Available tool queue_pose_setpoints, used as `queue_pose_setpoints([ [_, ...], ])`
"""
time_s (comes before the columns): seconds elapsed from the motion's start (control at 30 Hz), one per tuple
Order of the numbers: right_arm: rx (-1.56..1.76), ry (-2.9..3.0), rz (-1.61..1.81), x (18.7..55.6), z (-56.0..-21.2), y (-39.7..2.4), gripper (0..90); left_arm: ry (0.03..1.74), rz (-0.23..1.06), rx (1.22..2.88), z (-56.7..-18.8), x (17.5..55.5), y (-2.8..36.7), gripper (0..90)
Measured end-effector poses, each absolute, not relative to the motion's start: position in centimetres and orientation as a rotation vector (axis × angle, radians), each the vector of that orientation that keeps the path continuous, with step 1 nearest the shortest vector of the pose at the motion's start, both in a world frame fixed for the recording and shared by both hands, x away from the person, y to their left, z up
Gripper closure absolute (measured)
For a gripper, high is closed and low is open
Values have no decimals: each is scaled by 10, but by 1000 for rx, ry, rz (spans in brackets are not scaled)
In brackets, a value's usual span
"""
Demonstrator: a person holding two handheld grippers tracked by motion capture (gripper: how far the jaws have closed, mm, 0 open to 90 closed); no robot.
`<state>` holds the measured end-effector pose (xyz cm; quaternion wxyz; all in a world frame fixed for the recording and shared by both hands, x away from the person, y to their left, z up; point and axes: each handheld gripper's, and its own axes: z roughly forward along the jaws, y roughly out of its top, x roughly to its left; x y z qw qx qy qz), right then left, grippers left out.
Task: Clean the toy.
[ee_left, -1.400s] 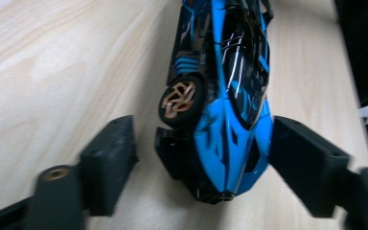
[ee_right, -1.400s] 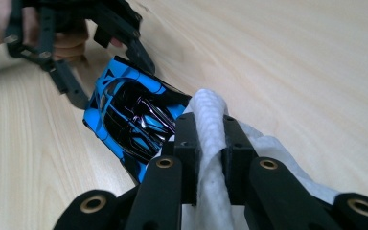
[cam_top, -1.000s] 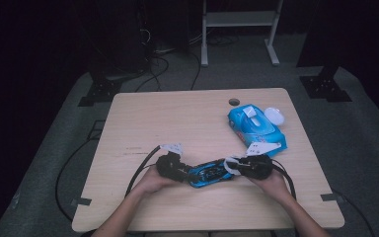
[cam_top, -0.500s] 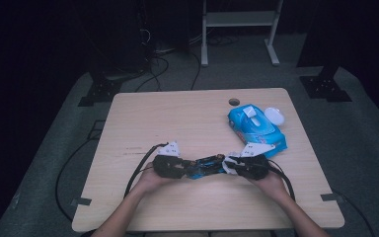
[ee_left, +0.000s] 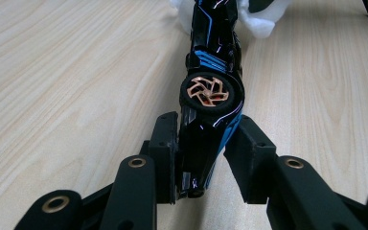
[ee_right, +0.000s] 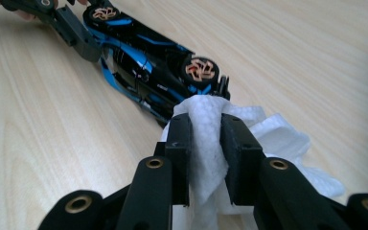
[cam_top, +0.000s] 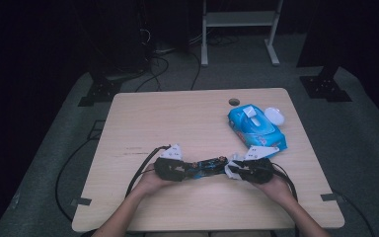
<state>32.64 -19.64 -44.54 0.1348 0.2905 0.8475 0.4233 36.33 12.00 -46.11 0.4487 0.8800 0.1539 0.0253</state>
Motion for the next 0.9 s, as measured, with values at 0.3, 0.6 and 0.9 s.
queue_pose_setpoints([
  [0.3, 918, 2447, 1210, 319, -428, -207, 828, 394, 47, 2210, -464, 364, 115, 597],
  [0.6, 844, 2430, 1312, 329, -395, -160, 834, 396, 82, 2211, -466, 361, 111, 649],
  [0.9, 742, 2589, 1322, 349, -413, -96, 833, 350, 123, 2220, -465, 358, 109, 675],
])
